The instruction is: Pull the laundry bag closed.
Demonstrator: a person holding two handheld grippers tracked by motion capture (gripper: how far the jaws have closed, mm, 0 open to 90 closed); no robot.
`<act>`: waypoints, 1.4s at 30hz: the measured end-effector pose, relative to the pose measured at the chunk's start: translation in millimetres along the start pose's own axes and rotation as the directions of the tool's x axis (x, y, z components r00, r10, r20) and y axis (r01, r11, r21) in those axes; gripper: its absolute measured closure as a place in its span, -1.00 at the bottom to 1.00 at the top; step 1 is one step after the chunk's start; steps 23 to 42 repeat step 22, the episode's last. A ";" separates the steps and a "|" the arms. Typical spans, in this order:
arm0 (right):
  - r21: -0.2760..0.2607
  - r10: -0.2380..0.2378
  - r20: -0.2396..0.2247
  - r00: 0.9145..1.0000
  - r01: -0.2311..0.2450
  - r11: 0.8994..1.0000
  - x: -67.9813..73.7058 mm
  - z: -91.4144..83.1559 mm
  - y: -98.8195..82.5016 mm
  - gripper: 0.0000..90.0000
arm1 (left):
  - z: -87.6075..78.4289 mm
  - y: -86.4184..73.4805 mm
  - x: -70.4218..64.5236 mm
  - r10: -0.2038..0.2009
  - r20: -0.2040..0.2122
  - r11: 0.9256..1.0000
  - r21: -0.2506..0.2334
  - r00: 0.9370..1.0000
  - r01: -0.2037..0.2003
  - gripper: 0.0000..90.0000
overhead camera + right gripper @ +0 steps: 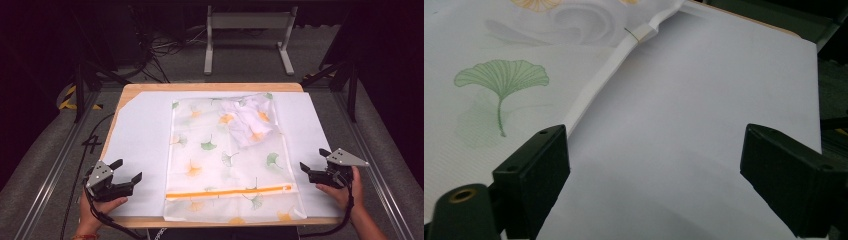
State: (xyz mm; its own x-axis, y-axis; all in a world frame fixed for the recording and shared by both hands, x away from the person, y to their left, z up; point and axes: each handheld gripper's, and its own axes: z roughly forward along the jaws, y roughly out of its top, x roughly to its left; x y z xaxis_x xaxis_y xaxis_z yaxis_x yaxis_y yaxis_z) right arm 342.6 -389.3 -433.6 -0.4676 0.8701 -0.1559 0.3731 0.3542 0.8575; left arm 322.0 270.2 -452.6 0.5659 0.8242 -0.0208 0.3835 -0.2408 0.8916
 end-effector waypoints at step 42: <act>0.007 -0.039 0.019 0.999 0.039 0.999 1.6 -5.1 -3.3 -0.71 | 6.4 5.0 0.9 0.010 -0.014 1.000 0.014 1.000 -0.010 -0.67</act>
